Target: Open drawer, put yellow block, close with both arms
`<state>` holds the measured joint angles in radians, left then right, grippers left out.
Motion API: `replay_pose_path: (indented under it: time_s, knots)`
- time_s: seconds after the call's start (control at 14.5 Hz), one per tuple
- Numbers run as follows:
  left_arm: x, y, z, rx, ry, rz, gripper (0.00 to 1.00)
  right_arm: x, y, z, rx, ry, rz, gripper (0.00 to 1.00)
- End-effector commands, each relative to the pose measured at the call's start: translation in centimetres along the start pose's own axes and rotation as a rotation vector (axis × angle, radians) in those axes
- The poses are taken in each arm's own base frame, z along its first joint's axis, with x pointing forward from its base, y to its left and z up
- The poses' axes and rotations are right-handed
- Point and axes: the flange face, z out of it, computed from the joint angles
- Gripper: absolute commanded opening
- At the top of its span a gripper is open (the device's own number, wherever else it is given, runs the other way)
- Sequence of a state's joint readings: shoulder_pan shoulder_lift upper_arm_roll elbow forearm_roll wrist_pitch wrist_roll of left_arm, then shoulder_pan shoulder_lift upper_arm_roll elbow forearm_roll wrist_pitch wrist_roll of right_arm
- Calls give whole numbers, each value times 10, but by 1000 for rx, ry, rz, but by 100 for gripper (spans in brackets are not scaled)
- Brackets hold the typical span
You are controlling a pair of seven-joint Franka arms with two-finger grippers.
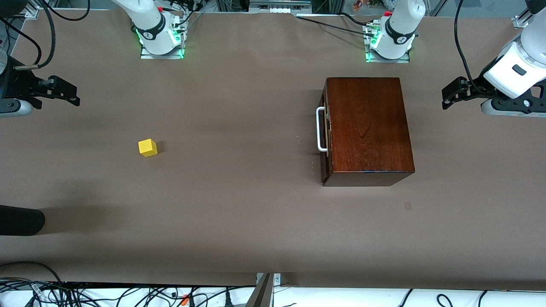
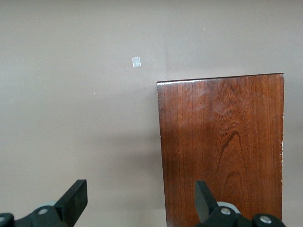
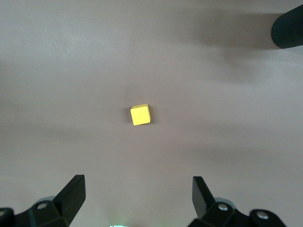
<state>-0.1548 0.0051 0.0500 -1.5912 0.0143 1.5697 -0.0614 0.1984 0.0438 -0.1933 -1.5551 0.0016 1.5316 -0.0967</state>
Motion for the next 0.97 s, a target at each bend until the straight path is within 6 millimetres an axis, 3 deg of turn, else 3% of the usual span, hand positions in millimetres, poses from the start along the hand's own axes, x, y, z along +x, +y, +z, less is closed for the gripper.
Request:
replay_pose_path:
  time_s: [0.0, 0.69, 0.9]
  knots:
    - [-1, 1, -6, -8, 12, 6, 100, 2, 4, -6, -5, 9, 4, 100]
    - [0, -2, -3, -21, 9, -4, 100, 2, 4, -6, -5, 9, 4, 100]
    - [-1, 19, -1, -20, 7, 18, 100, 2, 4, -6, -5, 9, 4, 100]
